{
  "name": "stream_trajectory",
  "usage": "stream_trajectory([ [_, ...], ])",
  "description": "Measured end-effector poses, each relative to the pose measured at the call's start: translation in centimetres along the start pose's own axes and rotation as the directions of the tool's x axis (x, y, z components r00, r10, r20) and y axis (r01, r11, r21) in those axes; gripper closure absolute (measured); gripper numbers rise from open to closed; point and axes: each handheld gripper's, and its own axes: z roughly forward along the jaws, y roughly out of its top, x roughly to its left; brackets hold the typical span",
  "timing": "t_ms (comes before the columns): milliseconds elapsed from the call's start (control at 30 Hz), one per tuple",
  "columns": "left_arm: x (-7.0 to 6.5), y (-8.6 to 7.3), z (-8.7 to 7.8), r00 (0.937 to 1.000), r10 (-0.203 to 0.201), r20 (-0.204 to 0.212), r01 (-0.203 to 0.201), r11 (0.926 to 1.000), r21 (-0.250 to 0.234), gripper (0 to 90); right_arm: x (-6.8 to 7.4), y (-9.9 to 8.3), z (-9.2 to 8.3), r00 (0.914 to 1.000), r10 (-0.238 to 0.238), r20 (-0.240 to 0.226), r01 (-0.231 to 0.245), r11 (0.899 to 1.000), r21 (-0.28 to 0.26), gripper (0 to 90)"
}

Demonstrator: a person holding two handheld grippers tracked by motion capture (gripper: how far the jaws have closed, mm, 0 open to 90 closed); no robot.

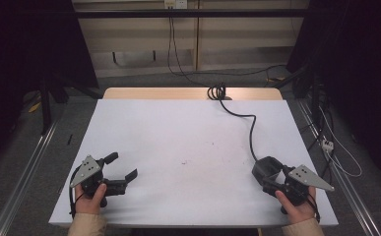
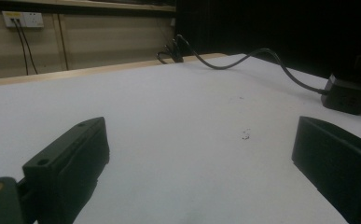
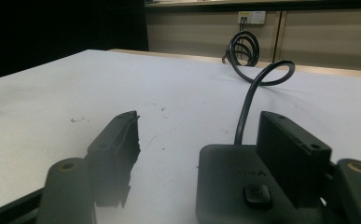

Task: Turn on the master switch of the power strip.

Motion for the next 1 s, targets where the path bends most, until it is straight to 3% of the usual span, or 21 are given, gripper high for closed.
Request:
stream_trajectory([
  [167, 0.0, 0.0, 0.0, 1.0, -0.001, -0.001, 0.001, 1.0, -0.002, 3.5, -0.2, 0.0, 0.0, 1.0, 0.0, 0.005, 0.0, 1.0, 0.005, 33.8],
  [233, 0.0, 0.0, -0.1, 1.0, 0.0, -0.002, 0.0, 1.0, -0.003, 3.5, -0.3, 0.0, 0.0, 1.0, -0.004, 0.001, 0.004, 1.0, 0.007, 41.3],
  [600, -0.1, 0.0, 0.1, 1.0, 0.0, 0.007, 0.0, 1.0, -0.004, 3.5, -0.9, 0.0, -0.2, 1.0, 0.003, 0.008, -0.003, 1.0, 0.016, 53.0],
  [800, -0.2, 0.0, 0.1, 1.0, 0.003, 0.002, -0.003, 1.0, -0.003, 3.5, -1.3, 0.0, -0.3, 1.0, 0.001, -0.004, -0.001, 1.0, 0.021, 65.3],
  [1000, -0.2, 0.0, 0.1, 1.0, 0.005, 0.005, -0.005, 1.0, -0.003, 3.5, -1.6, 0.0, -0.4, 1.0, 0.002, 0.006, -0.002, 1.0, 0.023, 71.8],
])
